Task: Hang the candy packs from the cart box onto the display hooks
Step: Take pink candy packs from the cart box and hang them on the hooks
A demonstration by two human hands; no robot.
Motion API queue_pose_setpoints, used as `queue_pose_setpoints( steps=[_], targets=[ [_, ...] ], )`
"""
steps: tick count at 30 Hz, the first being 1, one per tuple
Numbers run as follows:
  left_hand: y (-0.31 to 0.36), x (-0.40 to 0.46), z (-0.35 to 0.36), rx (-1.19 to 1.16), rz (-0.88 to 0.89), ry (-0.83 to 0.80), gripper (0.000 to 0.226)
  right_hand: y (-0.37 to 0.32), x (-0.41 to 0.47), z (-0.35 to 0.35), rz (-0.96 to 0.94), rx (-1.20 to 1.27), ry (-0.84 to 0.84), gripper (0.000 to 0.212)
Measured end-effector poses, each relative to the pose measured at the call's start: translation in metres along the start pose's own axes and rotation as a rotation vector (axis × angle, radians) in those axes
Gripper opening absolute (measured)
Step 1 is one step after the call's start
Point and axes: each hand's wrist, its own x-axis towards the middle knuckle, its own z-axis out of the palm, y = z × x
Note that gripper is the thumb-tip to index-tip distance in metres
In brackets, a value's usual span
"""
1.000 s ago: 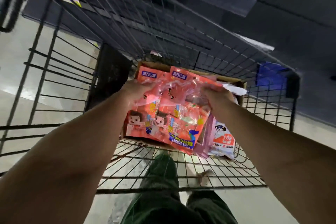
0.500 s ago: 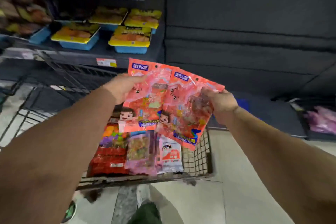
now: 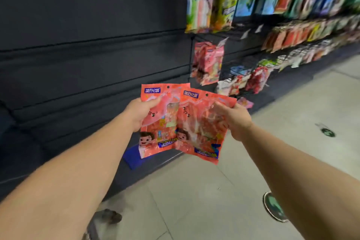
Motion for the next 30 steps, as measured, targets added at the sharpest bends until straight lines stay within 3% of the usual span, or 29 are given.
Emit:
queue_pose_setpoints(
  steps=[5,11,14,21,30],
  targets=[
    [0.001,0.062,0.083,0.041,-0.003,-0.088,0.031,-0.001,0.038,-0.066,-0.031,0.018,0.186,0.011],
    [-0.008,0.166,0.138,-0.019,-0.033,-0.153,0.024,-0.003,0.125,-0.094,0.012,-0.004,0.292,0.023],
    [0.0,0.214,0.153,-0.034,-0.042,-0.188,0.03,-0.008,0.173,-0.093,0.051,-0.009,0.299,0.025],
    [0.043,0.32,0.175,0.042,-0.066,-0.222,0.014,-0.021,0.304,-0.084,0.094,-0.045,0.312,0.027],
    [0.053,0.385,0.194,-0.008,-0.139,-0.11,0.012,-0.016,0.417,-0.087,0.101,-0.125,0.211,0.026]
  ],
)
